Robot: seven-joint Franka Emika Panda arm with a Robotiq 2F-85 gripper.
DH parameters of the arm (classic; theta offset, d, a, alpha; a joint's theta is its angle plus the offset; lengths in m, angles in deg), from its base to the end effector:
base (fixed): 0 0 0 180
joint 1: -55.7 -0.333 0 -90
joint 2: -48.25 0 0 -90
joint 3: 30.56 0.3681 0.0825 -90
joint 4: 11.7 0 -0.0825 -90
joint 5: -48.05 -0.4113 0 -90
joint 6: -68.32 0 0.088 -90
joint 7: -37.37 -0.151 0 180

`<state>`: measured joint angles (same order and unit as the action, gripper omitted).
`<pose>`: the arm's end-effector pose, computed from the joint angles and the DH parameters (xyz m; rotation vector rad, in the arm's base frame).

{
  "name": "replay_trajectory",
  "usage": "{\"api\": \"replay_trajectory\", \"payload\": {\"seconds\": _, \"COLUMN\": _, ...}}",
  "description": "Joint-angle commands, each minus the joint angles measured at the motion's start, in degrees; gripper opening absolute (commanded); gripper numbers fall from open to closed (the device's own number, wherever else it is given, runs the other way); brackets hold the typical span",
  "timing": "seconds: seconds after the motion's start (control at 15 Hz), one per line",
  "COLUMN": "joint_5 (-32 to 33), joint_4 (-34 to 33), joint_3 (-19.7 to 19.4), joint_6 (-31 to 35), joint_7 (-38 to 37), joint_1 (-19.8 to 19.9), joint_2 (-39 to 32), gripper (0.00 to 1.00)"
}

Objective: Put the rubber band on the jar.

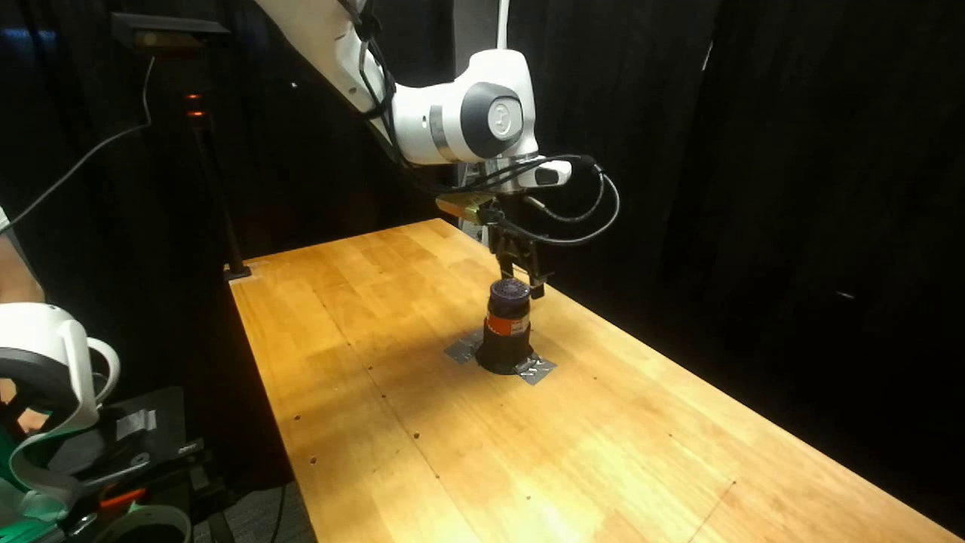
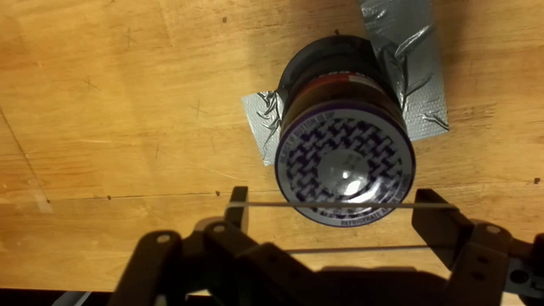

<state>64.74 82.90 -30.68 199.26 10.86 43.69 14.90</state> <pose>0.7309 0.1375 0.2629 2.9381 -0.1012 0.1817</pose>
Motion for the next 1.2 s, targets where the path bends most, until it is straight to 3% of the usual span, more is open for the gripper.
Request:
{"api": "replay_trajectory", "payload": {"seconds": 0.0, "joint_5": -1.80, "joint_4": -3.51, "joint_3": -1.37, "joint_6": -1.41, "joint_7": -0.26, "joint_1": -1.02, "joint_2": -2.56, "gripper": 1.00}}
{"api": "replay_trajectory", "payload": {"seconds": 0.6, "joint_5": -4.71, "joint_4": -4.18, "joint_3": -1.56, "joint_6": -1.44, "joint_7": -0.07, "joint_1": -0.76, "joint_2": -4.88, "gripper": 1.00}}
{"api": "replay_trajectory", "payload": {"seconds": 0.93, "joint_5": -11.49, "joint_4": -2.90, "joint_3": 1.43, "joint_6": -10.15, "joint_7": 7.60, "joint_1": 2.26, "joint_2": -3.09, "gripper": 1.00}}
{"api": "replay_trajectory", "payload": {"seconds": 1.13, "joint_5": -11.50, "joint_4": -3.84, "joint_3": -0.29, "joint_6": -8.53, "joint_7": 5.27, "joint_1": 2.04, "joint_2": -4.00, "gripper": 1.00}}
